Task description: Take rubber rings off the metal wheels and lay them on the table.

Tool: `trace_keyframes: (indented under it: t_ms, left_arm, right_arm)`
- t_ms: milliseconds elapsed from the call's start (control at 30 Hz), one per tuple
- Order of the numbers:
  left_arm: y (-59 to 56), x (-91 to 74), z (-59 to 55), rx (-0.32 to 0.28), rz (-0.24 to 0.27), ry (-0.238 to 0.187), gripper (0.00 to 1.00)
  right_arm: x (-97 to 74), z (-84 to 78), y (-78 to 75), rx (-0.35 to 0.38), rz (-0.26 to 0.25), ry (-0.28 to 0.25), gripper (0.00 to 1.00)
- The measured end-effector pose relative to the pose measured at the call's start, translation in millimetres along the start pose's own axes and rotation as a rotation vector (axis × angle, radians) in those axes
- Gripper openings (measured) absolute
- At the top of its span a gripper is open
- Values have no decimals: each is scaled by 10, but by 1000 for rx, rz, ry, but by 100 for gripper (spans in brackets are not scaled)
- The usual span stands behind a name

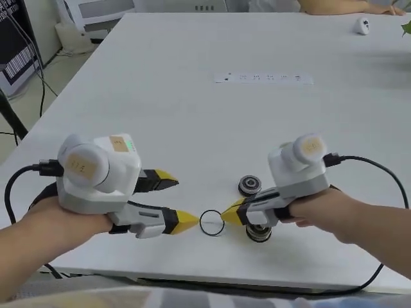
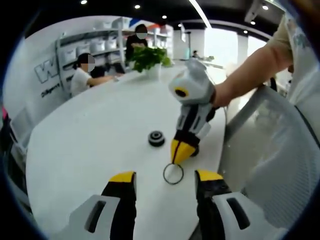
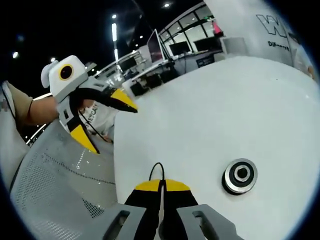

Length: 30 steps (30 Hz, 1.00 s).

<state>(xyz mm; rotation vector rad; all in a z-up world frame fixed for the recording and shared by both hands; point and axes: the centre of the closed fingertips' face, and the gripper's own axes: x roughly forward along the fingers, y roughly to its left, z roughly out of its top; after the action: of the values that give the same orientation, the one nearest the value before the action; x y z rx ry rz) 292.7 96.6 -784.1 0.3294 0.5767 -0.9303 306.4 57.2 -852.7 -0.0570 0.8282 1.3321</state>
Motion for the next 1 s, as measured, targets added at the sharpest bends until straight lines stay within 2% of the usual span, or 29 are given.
trace_keyframes:
  t_ms: [200, 433, 567, 1000]
  left_arm:
    - [2, 7, -7, -2, -3, 3, 48]
    - [2, 12, -6, -1, -7, 6, 48]
    - [-2, 13, -4, 1, -11, 8, 48]
    - [-6, 22, 46, 16, -21, 12, 49]
  right_arm:
    - [-5, 0, -44, -21, -24, 0, 0]
    - [-13, 3, -67, -30, -35, -7, 9]
    - [-32, 31, -58, -36, -37, -18, 16]
    - [-196, 184, 33, -54, -25, -76, 21]
